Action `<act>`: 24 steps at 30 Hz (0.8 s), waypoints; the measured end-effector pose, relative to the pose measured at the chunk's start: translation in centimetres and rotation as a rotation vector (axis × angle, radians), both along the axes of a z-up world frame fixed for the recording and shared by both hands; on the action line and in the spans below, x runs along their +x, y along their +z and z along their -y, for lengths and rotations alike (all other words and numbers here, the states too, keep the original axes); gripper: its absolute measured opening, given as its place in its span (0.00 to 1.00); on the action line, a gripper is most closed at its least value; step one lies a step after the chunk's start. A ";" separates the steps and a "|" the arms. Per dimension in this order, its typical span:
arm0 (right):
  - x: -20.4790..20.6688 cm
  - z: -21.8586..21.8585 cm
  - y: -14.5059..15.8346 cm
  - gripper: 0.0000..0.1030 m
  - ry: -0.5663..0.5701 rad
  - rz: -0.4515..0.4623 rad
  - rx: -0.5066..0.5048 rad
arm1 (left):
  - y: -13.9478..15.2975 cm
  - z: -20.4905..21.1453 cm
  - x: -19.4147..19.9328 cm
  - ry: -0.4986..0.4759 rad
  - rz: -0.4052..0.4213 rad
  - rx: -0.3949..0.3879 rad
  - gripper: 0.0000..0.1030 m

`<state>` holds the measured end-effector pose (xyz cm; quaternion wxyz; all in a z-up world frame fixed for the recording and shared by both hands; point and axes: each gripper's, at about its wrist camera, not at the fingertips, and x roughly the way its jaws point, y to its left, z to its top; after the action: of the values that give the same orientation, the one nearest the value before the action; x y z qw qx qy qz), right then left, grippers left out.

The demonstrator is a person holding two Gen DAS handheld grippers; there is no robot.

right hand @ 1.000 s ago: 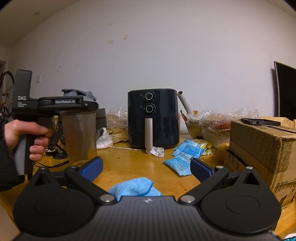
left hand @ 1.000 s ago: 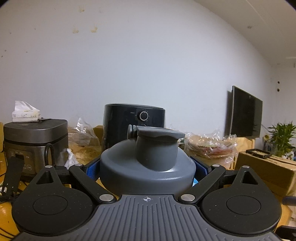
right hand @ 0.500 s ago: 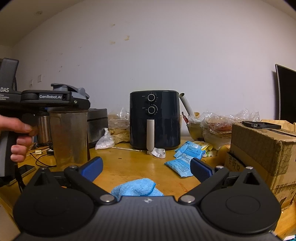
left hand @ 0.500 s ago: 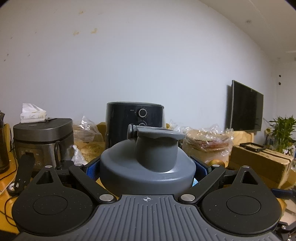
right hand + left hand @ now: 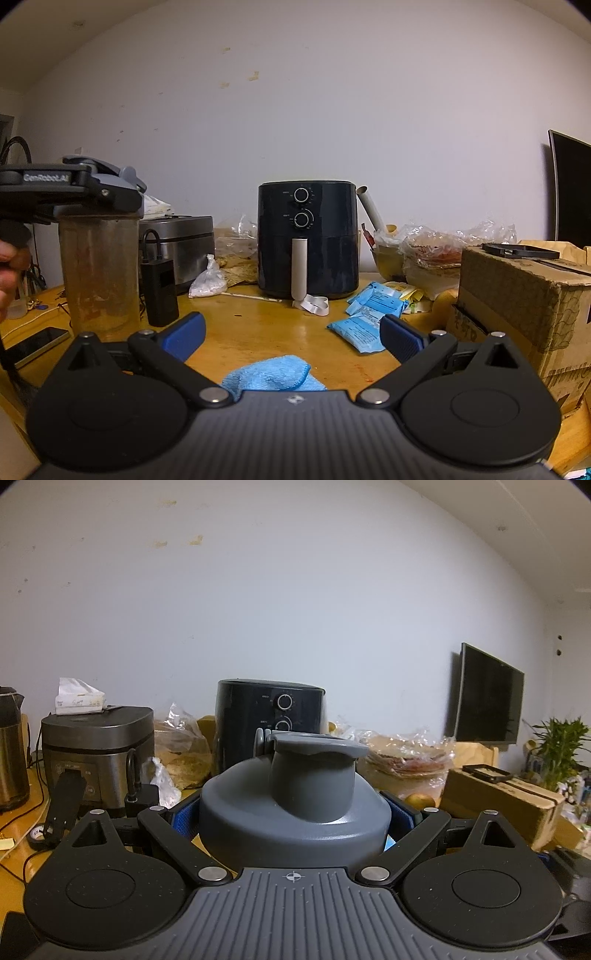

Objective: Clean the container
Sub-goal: 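Lift the shaker bottle with the left gripper and carry it aside, then hold the shaker bottle in the left gripper while moving the right tool toward the blue cloth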

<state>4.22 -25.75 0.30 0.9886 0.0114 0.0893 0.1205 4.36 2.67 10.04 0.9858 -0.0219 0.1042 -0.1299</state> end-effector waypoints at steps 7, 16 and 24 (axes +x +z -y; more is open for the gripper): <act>-0.4 -0.3 0.0 1.00 0.010 0.003 -0.008 | -0.2 0.2 -0.7 -0.008 -0.018 0.002 0.93; -0.7 -0.5 0.0 1.00 0.004 -0.001 -0.014 | -1.2 0.1 -0.3 -0.009 -0.023 0.004 0.93; -0.8 -0.7 -0.1 1.00 0.006 -0.010 -0.019 | -2.1 0.2 0.3 -0.029 -0.030 -0.011 0.93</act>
<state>3.43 -25.05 0.23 0.9879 0.0022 0.0955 0.1226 4.68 2.47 7.96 0.9819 -0.0277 0.1188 -0.1446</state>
